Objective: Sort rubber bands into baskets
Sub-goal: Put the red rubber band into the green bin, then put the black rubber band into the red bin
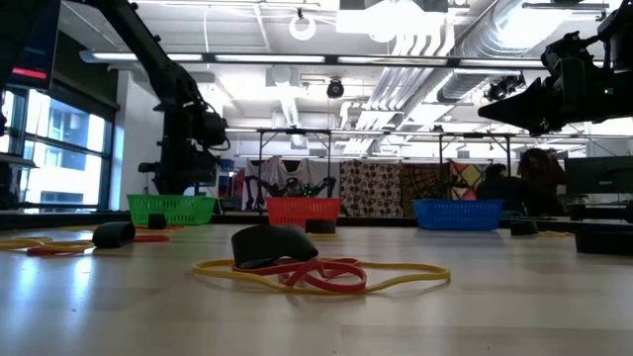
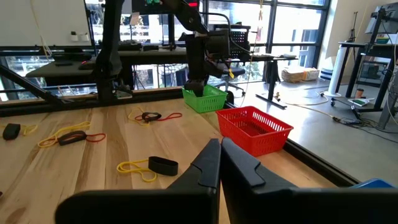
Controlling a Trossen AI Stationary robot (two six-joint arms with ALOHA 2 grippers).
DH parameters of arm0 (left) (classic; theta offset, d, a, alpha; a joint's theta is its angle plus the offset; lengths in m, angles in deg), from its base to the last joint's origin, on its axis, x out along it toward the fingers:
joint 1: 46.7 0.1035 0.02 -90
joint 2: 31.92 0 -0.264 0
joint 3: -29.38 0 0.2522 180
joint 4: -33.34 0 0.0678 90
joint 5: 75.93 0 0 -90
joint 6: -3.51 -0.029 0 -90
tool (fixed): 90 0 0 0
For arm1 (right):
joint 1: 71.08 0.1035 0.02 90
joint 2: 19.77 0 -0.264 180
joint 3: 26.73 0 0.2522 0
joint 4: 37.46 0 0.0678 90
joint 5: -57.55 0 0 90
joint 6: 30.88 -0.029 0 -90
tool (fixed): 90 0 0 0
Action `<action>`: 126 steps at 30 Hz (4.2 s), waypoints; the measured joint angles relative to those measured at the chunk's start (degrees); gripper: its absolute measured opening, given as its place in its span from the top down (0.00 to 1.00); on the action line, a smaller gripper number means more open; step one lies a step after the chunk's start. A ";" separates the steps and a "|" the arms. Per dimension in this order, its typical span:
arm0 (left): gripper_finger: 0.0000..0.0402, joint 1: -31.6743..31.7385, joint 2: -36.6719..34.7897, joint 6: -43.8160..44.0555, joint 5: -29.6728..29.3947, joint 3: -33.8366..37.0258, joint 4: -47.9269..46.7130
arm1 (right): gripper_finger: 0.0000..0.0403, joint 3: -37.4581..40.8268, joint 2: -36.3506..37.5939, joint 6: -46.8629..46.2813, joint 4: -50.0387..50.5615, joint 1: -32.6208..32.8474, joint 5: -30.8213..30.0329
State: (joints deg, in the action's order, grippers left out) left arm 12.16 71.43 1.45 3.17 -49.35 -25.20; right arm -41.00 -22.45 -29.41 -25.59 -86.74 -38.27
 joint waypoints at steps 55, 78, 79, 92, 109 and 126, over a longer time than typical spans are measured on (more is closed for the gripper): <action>0.95 -43.27 -48.82 3.03 -3.17 39.89 57.70 | 1.00 0.00 0.02 -0.01 0.00 0.02 0.00; 0.95 -66.28 -48.89 -5.51 -3.39 43.71 72.74 | 1.00 -0.01 0.00 -1.17 -0.01 0.01 0.01; 0.95 -66.49 -48.88 -6.39 -3.39 43.71 71.94 | 1.00 -0.01 0.00 -1.74 -0.02 0.02 0.00; 0.98 -64.26 -42.46 -7.89 1.33 43.71 72.05 | 1.00 -0.01 0.02 -6.34 -3.58 0.00 0.76; 1.00 -62.57 -41.00 -7.40 8.82 48.77 86.37 | 1.00 -0.07 -8.44 -6.02 -16.25 5.03 8.85; 1.00 -62.47 -41.16 -4.16 7.30 55.06 97.57 | 0.98 -18.00 -28.33 -9.81 1.38 24.26 3.79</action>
State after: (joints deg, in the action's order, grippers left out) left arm -50.32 30.27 -2.71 10.47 5.71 72.37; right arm -59.00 -50.77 -39.22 -24.21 -62.49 -34.48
